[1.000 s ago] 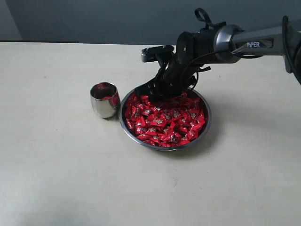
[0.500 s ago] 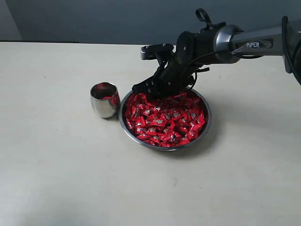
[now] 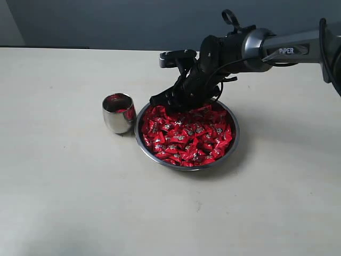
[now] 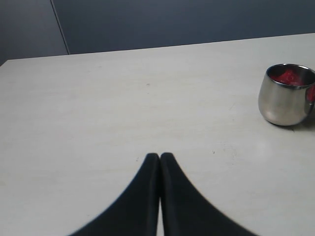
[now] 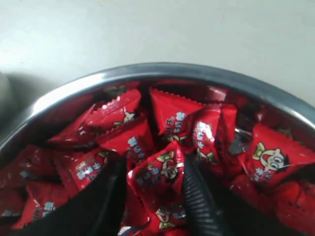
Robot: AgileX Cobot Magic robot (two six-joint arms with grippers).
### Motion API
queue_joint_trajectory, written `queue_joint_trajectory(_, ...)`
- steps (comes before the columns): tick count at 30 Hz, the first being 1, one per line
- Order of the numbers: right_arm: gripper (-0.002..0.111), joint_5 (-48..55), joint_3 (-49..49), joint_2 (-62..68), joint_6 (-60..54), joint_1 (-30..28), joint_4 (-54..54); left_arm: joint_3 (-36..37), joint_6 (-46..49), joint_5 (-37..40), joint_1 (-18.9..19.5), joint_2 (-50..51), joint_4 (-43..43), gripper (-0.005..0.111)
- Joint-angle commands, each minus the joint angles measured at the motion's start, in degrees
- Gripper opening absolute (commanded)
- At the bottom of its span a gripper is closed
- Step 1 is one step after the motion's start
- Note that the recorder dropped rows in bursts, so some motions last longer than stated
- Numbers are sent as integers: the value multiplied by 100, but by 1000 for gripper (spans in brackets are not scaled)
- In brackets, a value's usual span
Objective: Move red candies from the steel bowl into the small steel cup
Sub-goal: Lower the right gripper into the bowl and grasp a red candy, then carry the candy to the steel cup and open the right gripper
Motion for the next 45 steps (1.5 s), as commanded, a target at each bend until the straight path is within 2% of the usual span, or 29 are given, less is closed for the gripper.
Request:
queue_joint_trajectory(1, 38, -9, 34, 76, -32, -23, -23, -48, -7, -28, -31, -27, 11, 0)
queue_joint_trajectory(6, 37, -29, 34, 195, -42, -23, -23, -48, -7, -28, -31, -27, 11, 0)
queue_joint_trajectory(8, 34, -29, 34, 195, -41, -23, -23, -48, -7, -28, -31, -27, 11, 0)
queue_joint_trajectory(17, -1, 32, 34, -108, -41, -23, -198, -48, -7, -28, -31, -27, 11, 0)
queue_joint_trajectory(27, -1, 423, 34, -755, -41, 95, -233, -48, -7, -28, -31, -27, 11, 0)
queue_joint_trajectory(35, -1, -447, 11, -991, -937, 1054, 340, -48, -7, -28, -31, -27, 11, 0)
queue_joint_trajectory(39, -1, -710, -2, -896, -937, 1112, 351, -48, -7, -28, -31, -27, 11, 0)
queue_joint_trajectory(45, -1, -503, -476, -534, -937, 1112, 517, -48, -7, -28, -31, -27, 11, 0)
